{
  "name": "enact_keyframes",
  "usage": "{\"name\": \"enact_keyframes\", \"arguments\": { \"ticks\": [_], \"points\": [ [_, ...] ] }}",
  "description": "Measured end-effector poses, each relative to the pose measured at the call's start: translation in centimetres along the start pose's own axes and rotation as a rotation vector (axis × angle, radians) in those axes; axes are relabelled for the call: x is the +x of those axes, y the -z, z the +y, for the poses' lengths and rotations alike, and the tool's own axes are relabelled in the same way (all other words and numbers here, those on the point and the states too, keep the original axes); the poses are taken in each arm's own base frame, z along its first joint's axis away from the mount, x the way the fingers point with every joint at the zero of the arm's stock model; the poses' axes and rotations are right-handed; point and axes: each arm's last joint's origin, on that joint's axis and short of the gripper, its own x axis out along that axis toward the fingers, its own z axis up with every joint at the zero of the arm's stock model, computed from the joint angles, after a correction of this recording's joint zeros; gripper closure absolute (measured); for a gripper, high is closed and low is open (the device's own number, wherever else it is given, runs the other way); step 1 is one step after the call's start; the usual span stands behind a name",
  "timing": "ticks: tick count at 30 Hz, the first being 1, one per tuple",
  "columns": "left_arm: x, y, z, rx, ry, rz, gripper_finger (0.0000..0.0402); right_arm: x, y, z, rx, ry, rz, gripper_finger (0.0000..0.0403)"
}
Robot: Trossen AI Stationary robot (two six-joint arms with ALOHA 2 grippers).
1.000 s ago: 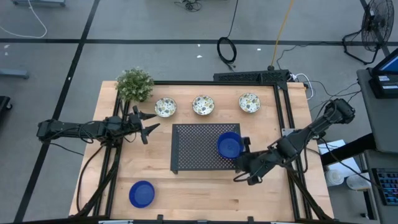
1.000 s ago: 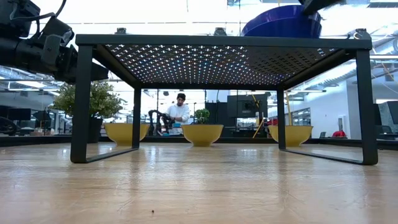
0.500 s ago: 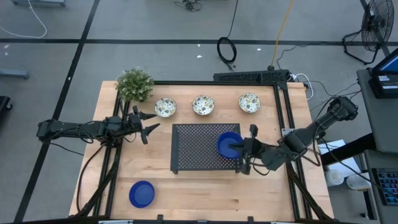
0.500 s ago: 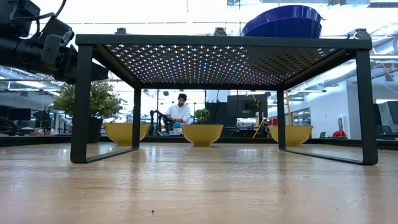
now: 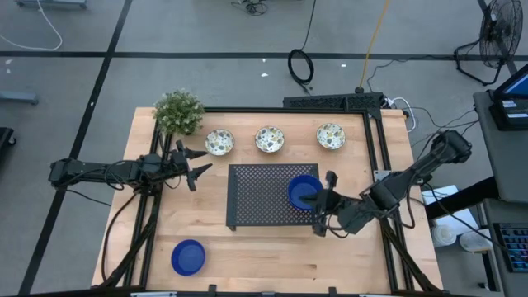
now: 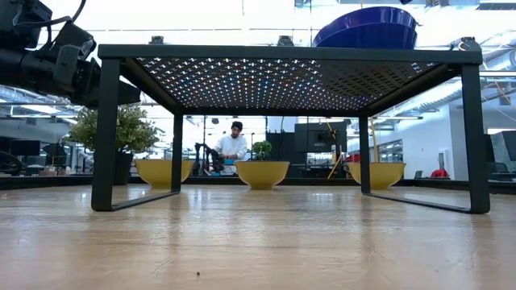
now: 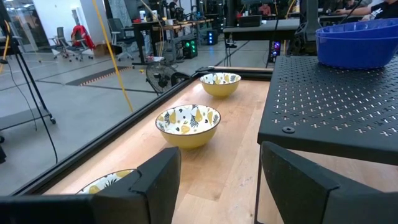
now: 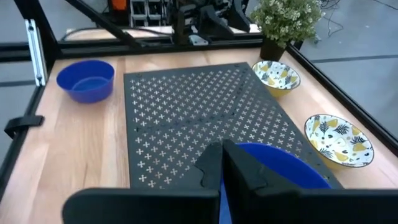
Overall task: Pick & Place Mini bowls
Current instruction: Stack the right blue bowl on the blue bowl on the shelf
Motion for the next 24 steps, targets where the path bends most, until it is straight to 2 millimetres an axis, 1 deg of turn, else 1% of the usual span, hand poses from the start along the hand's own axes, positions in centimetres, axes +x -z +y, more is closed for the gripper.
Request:
{"name": "enact_keyframes", "arguments": {
  "ticks": [5, 10, 15, 19, 24],
  "points": [
    [0.0, 0.0, 0.0, 0.0, 0.0, 0.0, 0.0174, 0.5, 0.5, 0.2, -0.012, 0.006, 0.013, 0.0403],
    [0.0, 0.0, 0.0, 0.0, 0.0, 0.0, 0.0174, 1.2, 2.7, -0.1, -0.011, 0.02, 0.035, 0.0403],
    [0.0, 0.0, 0.0, 0.0, 0.0, 0.001, 0.0174, 1.8, 4.1, -0.2, 0.002, 0.008, 0.012, 0.0403],
    [0.0, 0.0, 0.0, 0.0, 0.0, 0.001, 0.0174, 1.7, 3.6, -0.1, -0.017, -0.01, -0.033, 0.0403],
    [0.0, 0.0, 0.0, 0.0, 0.0, 0.0, 0.0174, 0.4, 1.8, -0.4, 0.002, -0.053, -0.139, 0.0403]
  ]
}}
